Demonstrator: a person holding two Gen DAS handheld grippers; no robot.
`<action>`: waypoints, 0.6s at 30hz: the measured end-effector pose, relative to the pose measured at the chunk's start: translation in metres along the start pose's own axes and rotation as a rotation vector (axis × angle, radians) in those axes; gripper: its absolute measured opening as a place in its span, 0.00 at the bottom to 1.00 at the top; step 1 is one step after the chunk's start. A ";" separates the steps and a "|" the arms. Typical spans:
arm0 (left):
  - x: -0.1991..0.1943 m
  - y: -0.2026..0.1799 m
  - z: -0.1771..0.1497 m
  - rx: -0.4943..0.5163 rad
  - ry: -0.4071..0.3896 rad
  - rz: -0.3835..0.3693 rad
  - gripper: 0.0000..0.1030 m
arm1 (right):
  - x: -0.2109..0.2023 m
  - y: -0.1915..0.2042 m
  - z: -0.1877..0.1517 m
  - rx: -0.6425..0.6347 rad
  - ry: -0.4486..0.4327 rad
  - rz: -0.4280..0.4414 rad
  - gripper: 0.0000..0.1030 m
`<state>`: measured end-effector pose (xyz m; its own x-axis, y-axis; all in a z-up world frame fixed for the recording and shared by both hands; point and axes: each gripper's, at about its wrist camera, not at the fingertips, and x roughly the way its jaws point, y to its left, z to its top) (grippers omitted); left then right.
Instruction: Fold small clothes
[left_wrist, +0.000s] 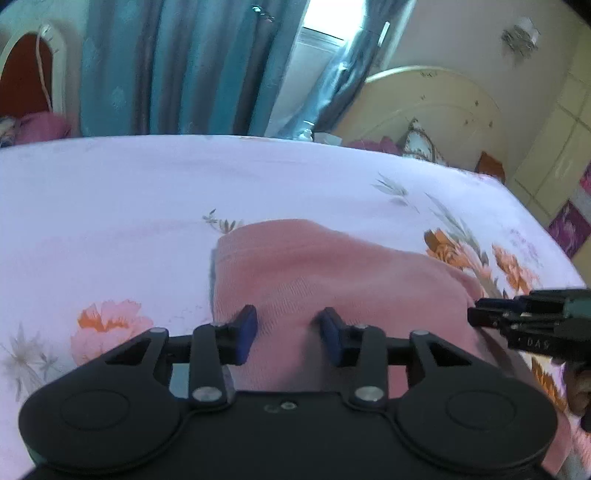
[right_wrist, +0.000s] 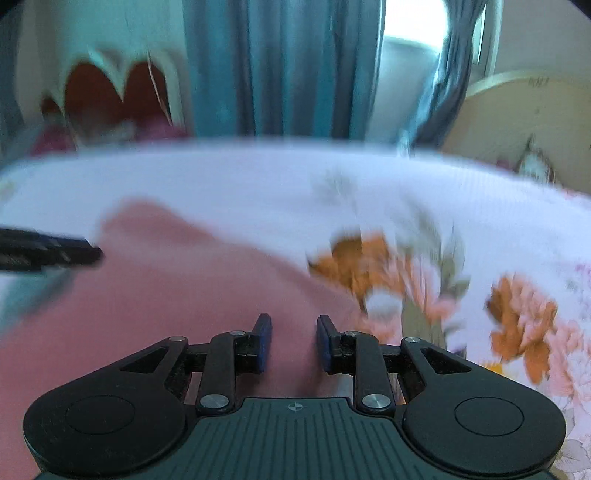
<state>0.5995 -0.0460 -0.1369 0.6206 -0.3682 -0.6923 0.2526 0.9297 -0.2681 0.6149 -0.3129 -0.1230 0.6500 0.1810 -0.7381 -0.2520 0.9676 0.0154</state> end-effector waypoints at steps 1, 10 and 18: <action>-0.002 0.000 0.001 -0.008 0.001 0.003 0.39 | -0.001 -0.002 0.000 0.003 0.004 0.001 0.28; -0.067 0.001 -0.036 0.054 0.017 -0.023 0.81 | -0.061 -0.058 -0.028 0.281 0.042 0.271 0.85; -0.051 0.034 -0.056 -0.258 0.171 -0.210 0.70 | -0.045 -0.096 -0.055 0.516 0.221 0.541 0.76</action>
<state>0.5344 0.0055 -0.1482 0.4369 -0.5649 -0.7001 0.1524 0.8135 -0.5613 0.5706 -0.4238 -0.1283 0.3601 0.6641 -0.6552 -0.0923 0.7242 0.6834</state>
